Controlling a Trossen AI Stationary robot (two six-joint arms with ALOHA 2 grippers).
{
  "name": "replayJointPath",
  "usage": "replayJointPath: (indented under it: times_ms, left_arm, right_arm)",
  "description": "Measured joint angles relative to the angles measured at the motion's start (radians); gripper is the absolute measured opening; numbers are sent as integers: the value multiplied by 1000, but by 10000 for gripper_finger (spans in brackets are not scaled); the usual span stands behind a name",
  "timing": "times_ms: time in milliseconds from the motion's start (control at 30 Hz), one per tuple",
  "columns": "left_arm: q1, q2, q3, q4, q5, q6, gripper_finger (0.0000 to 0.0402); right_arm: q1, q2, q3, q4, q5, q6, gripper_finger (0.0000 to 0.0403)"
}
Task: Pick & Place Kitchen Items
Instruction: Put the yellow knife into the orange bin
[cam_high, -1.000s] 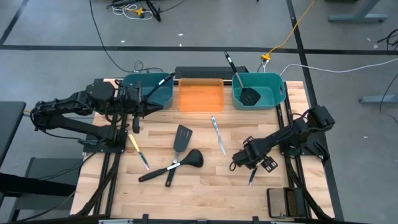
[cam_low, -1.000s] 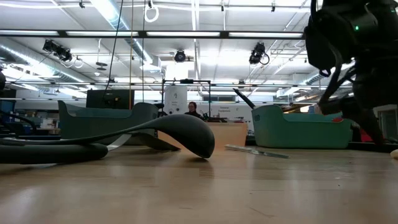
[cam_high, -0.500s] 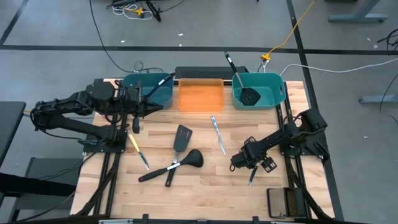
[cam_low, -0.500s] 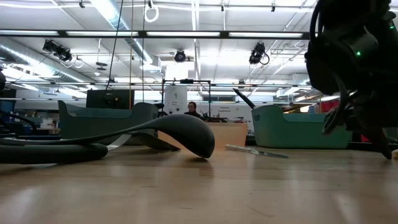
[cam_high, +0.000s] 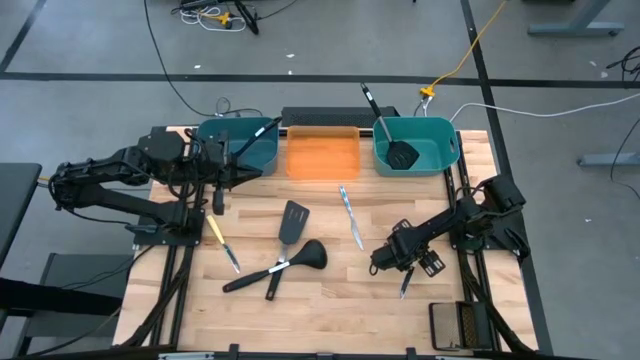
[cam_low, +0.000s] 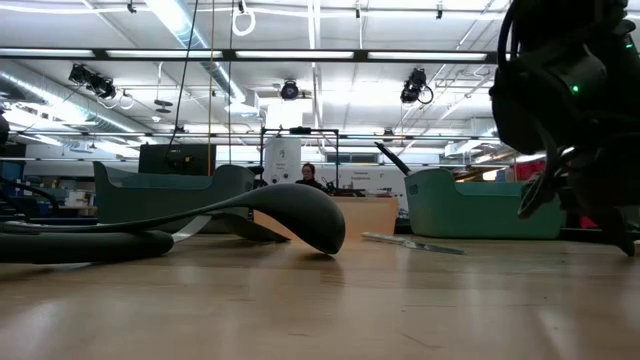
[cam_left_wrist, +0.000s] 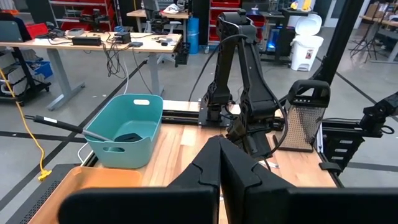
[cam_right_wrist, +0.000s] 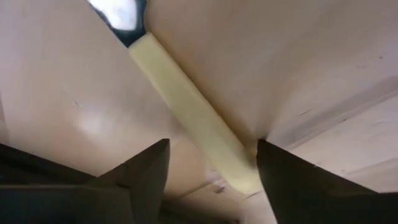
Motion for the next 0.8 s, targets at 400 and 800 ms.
replayJointPath:
  times_ms: [400,800]
  left_arm:
    - [0,-25,0,-6,-1,-1,2]
    - [0,-60,-1,0,-4,-5,2]
  right_arm:
    - [0,0,0,2,-7,-1,150]
    - [0,0,0,2,-16,-5,94]
